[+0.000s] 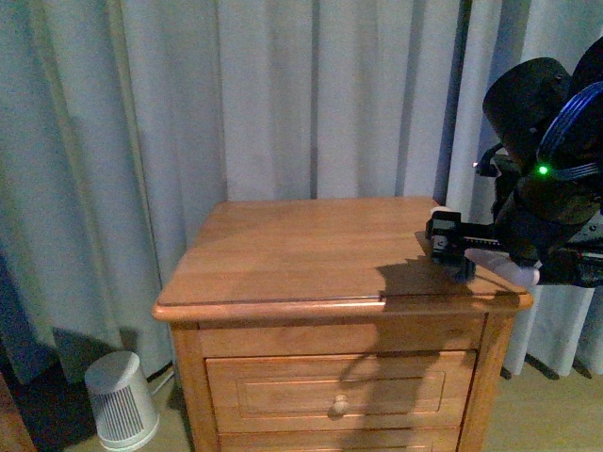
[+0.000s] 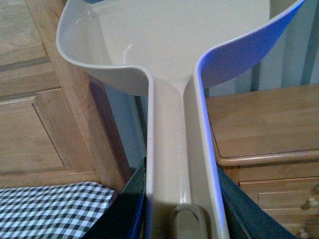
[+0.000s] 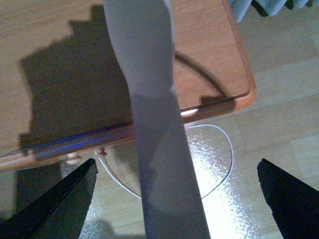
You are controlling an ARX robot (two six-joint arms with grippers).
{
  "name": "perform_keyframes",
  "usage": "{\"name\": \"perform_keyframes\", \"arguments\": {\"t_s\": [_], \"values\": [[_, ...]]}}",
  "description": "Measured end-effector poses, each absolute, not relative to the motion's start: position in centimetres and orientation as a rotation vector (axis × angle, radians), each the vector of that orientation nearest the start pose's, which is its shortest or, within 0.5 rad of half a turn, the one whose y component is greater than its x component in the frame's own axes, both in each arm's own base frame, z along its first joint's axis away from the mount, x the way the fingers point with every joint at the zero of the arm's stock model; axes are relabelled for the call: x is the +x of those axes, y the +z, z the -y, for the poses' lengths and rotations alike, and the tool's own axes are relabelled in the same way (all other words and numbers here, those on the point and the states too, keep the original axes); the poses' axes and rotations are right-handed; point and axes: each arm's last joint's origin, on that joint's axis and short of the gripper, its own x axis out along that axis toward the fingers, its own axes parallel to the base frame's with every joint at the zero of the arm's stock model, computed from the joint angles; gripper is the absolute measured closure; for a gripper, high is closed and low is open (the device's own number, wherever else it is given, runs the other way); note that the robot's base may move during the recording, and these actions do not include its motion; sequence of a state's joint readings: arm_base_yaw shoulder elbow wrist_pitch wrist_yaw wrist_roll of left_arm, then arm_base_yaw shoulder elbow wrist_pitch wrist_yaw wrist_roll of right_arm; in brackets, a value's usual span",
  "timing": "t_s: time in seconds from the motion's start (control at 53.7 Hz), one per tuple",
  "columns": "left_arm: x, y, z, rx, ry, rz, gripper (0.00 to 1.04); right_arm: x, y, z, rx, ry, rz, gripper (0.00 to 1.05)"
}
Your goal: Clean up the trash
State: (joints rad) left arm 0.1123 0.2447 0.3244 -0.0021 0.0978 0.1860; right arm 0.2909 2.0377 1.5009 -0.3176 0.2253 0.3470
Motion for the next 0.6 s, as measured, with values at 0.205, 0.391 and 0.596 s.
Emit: {"name": "perform_keyframes", "arguments": {"t_s": [0.205,0.391,0.596], "values": [[9.93,25.43,-0.84,0.194,0.022,0.076,0.77,42.68,19.04,-12.22,0.113,-0.085,-0.821,0.09],[9.93,25.43,-0.84,0.194,0.022,0.076,0.77,42.70,18.91,-12.08,0.115,-0.092,-0.814,0.36],[9.93,25.43,-0.84,0.194,0.022,0.076,0.77,42.70,18.67,-11.85,0.117,-0.096,-0.810,0.65]]}}
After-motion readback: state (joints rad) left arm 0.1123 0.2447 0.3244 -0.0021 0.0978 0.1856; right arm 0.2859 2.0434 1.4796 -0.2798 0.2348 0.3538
